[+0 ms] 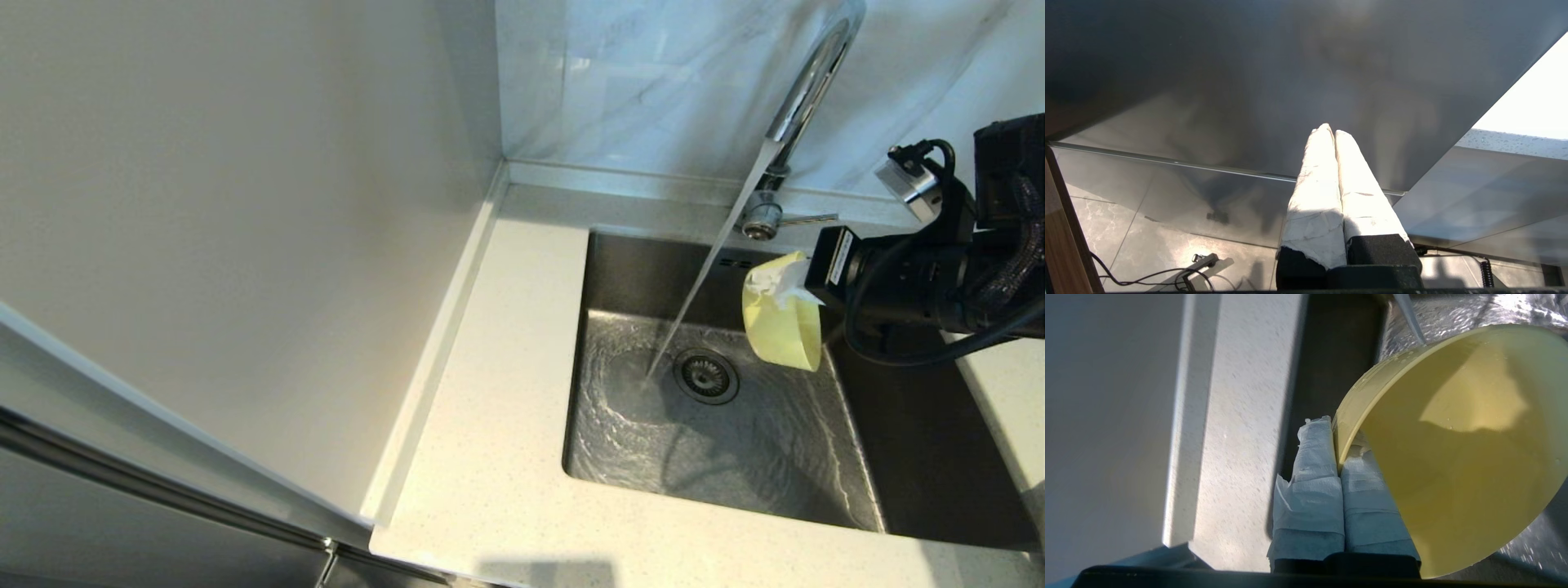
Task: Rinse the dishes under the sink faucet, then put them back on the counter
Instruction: Rinse the bowl
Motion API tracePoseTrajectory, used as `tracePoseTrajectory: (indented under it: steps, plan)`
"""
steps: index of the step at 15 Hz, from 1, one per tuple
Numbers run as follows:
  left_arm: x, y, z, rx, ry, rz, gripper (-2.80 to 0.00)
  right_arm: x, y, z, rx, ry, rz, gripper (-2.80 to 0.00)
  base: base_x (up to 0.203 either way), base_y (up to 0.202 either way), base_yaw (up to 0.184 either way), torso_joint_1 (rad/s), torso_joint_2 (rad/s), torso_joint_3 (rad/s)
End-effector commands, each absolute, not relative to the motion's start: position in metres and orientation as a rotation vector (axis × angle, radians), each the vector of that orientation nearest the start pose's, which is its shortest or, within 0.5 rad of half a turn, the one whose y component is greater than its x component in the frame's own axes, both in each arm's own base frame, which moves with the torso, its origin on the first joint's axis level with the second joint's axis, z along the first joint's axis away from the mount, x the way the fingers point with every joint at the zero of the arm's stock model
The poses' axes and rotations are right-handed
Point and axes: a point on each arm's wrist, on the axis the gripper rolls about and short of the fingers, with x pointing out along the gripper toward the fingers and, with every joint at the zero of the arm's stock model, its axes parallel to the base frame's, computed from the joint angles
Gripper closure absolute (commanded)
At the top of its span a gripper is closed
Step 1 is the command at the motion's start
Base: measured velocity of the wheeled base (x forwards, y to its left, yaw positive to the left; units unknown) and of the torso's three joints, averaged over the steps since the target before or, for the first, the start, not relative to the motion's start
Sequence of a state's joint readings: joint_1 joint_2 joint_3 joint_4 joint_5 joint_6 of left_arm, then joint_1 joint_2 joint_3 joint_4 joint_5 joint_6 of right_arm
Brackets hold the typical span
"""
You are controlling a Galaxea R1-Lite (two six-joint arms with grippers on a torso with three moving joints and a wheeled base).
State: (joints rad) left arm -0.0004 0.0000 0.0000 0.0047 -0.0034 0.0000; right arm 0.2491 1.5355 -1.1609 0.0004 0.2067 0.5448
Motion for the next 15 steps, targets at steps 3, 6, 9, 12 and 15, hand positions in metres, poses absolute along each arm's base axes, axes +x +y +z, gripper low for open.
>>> tracePoseTrajectory:
  steps: [3, 6, 9, 12, 15]
  plan:
    - [-0.023, 0.000, 0.075, 0.000, 0.005, -0.004, 0.00, 0.269, 0.076, 0.275, 0.538, 0.447, 0.388, 0.00, 0.000, 0.000, 0.000, 0.000, 0.00, 0.000]
    - [-0.023, 0.000, 0.075, 0.000, 0.005, -0.004, 0.00, 0.279, 0.081, 0.282, 0.558, 0.391, 0.418, 0.00, 0.000, 0.000, 0.000, 0.000, 0.00, 0.000]
    - [-0.023, 0.000, 0.075, 0.000, 0.005, -0.003, 0.00, 0.289, 0.084, 0.286, 0.561, 0.377, 0.421, 0.00, 0.000, 0.000, 0.000, 0.000, 0.00, 0.000]
    - [-0.023, 0.000, 0.075, 0.000, 0.005, -0.003, 0.00, 0.289, 0.085, 0.288, 0.560, 0.369, 0.424, 0.00, 0.000, 0.000, 0.000, 0.000, 0.00, 0.000]
    - [-0.023, 0.000, 0.075, 0.000, 0.005, -0.003, 0.00, 0.294, 0.091, 0.284, 0.556, 0.385, 0.430, 0.00, 0.000, 0.000, 0.000, 0.000, 0.00, 0.000]
